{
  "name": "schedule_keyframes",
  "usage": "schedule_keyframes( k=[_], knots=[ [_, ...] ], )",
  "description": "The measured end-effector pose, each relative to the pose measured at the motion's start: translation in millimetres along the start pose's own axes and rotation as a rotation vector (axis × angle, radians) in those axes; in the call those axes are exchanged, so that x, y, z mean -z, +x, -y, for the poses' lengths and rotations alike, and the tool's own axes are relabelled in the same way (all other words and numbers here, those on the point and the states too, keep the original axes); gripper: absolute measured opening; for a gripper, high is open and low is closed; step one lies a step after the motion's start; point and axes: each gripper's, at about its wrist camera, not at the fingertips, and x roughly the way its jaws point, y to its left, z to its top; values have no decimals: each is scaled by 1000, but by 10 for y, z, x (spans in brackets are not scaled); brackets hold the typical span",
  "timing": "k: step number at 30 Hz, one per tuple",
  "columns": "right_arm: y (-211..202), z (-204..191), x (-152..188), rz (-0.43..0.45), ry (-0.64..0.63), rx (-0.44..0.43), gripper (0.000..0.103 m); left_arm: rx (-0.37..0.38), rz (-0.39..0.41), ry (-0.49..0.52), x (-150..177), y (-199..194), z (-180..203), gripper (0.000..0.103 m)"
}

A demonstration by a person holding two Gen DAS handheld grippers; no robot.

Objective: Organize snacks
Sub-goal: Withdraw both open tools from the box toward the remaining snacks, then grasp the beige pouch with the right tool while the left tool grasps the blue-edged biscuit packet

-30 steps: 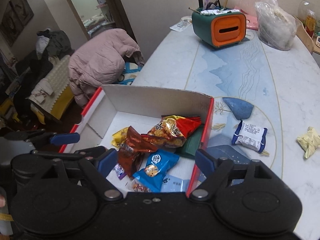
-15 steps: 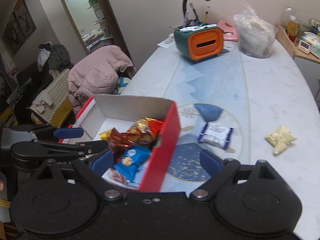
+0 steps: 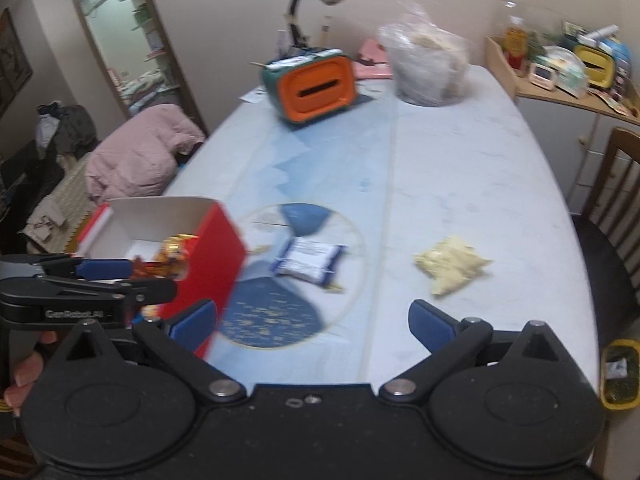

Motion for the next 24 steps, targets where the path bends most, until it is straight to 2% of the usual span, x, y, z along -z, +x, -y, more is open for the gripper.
schedule_keyframes(
  k=[11, 18, 24],
  knots=[
    [266, 903, -89, -72, 50, 46, 101, -59, -61, -3, -204, 625, 538, 73],
    [621, 1163, -228, -135, -27, 38, 101, -88, -132, -13, -318, 1069, 642, 73],
    [938, 1224, -352, -179, -166, 23, 100, -124, -183, 2, -412, 1467, 609, 73]
  ],
)
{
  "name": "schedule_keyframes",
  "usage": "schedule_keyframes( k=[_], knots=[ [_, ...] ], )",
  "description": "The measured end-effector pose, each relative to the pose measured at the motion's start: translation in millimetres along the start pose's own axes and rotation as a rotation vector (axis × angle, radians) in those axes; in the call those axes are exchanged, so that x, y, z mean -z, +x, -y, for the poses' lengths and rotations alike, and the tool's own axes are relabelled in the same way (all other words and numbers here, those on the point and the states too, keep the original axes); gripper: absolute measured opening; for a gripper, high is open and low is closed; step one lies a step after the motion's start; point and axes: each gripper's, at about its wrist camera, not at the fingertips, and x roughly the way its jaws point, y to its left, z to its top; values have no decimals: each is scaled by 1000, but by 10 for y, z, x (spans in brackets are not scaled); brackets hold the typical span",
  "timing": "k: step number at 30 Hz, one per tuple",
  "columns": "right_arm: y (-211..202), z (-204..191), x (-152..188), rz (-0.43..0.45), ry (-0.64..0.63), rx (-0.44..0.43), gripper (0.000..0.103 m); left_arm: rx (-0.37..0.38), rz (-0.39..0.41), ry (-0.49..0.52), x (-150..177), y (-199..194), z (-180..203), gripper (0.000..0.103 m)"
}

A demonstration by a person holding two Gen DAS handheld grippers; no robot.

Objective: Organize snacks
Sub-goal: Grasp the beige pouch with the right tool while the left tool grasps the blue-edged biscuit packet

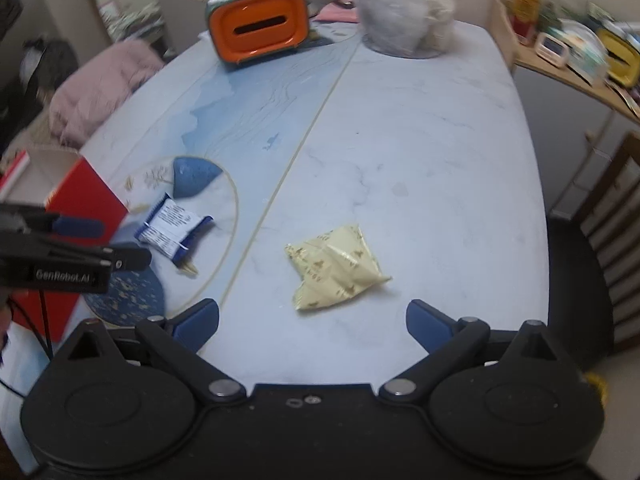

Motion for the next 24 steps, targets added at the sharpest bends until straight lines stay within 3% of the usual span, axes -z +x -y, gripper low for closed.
schedule_keyframes(
  k=[8, 13, 24],
  knots=[
    [388, 65, -195, -33, -118, 0, 99, -16, -55, -48, -156, 394, -47, 73],
    [652, 67, -261, -72, -182, -2, 98, 15, -87, -50, -196, 562, -56, 73],
    [946, -6, -274, -101, -259, -11, 97, -47, -96, -46, -259, 731, -128, 75]
  ],
)
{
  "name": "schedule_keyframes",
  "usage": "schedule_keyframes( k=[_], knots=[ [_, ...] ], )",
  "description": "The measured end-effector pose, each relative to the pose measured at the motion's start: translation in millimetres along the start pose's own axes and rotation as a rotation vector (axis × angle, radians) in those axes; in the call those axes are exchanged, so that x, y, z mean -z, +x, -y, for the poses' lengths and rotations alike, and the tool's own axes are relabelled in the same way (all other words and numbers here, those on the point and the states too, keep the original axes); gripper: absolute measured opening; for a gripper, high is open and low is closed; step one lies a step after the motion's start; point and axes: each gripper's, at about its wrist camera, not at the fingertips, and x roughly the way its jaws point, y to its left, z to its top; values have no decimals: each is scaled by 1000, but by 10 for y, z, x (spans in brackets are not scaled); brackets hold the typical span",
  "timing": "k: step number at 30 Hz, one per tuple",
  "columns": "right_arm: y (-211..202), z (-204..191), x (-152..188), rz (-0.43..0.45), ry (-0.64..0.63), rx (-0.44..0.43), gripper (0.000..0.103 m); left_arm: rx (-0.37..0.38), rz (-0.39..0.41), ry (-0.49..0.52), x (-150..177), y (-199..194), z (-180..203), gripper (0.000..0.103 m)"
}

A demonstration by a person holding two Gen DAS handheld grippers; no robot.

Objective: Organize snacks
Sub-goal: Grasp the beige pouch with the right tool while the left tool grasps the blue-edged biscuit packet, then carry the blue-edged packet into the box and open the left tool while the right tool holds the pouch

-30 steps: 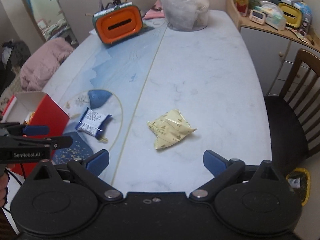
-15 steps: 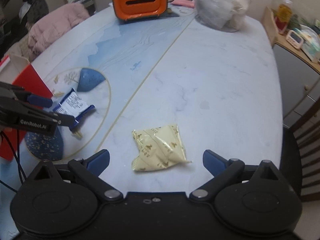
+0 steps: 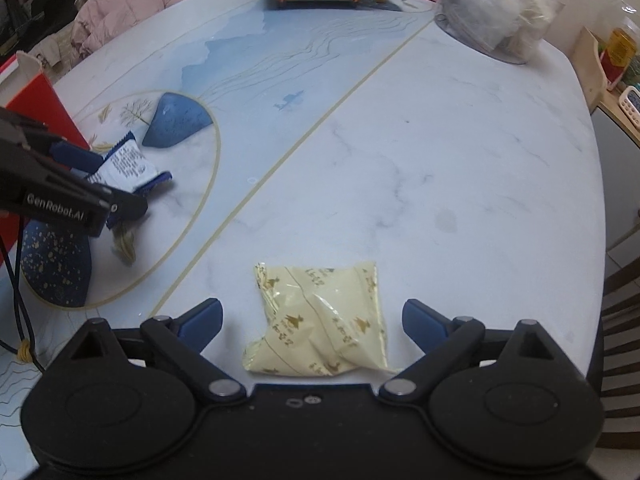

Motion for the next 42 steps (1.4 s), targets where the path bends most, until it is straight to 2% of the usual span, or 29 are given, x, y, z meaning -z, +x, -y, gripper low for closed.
schedule_keyframes(
  k=[4, 12, 14, 16, 20, 23, 32, 42],
  knots=[
    [71, -45, -19, -9, -30, 14, 93, 11, -11, -7, -8, 49, -37, 83],
    [109, -60, -5, -4, -21, 4, 84, 15, 4, -7, 5, 51, -40, 83],
    [98, -41, 0, 0, -1, -6, 78, 11, 9, -2, 14, 38, -37, 81],
    [79, -34, 18, 10, 8, -3, 73, 12, 16, -1, 13, 9, -39, 68],
    [29, -41, 64, 21, 23, 1, 63, 7, 25, -8, 15, -25, -40, 60],
    [2, -77, 98, 18, 32, 1, 61, -4, 40, -7, 46, -58, -22, 56],
    [-218, -242, 255, 23, 82, -36, 60, 30, 44, -64, 206, -186, -92, 49],
    [-630, -505, 450, 50, 126, -103, 59, 136, 15, -141, 676, -481, -215, 43]
  ],
)
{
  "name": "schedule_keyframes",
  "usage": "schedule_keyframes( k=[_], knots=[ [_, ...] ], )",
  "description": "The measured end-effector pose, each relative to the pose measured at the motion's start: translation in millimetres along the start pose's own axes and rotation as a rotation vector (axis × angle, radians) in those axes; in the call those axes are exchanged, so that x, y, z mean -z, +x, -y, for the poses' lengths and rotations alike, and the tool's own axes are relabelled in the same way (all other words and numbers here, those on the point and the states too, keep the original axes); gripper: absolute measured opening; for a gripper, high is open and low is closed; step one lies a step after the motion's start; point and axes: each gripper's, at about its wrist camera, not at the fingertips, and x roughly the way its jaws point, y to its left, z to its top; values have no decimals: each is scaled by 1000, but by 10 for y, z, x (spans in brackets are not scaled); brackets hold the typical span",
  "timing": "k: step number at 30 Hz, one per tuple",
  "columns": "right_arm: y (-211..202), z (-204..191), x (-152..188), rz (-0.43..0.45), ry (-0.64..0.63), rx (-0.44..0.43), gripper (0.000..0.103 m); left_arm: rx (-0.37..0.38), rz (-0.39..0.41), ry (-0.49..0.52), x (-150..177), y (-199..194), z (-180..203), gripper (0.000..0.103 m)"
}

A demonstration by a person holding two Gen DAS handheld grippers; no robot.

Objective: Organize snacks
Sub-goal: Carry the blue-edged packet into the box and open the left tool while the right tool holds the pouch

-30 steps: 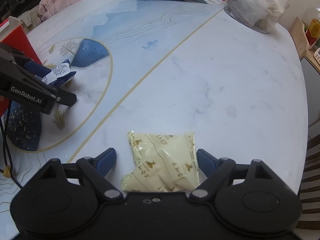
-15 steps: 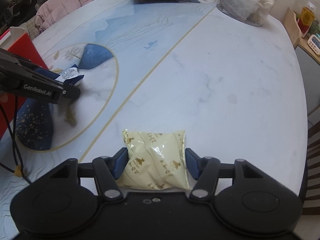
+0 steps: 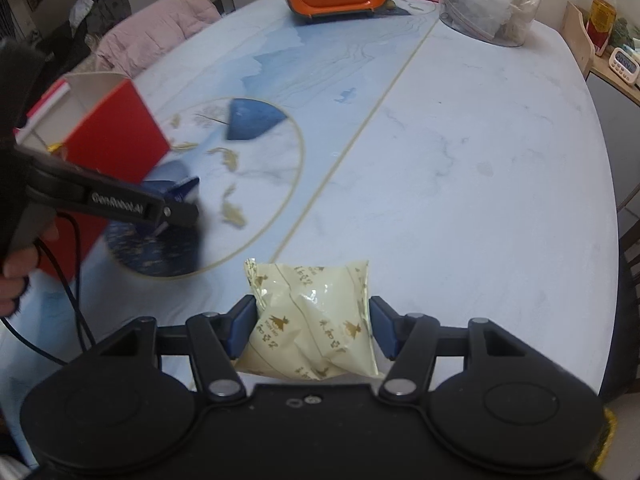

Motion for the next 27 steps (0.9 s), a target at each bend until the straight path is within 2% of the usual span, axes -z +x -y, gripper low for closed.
schedule_keyframes(
  k=[9, 18, 26, 27],
  knots=[
    [-293, -228, 161, 4, 25, -42, 59, 88, -5, -54, 344, -393, -129, 43],
    [-591, -563, 149, 21, 11, -31, 59, 66, 30, -29, 515, -869, -246, 43],
    [-799, -1010, -22, 79, -37, -37, 59, 81, 92, -12, 560, -1304, -433, 43],
    [-809, -1074, -48, 86, -43, -39, 59, 81, 104, -8, 561, -1359, -465, 41]
  ],
)
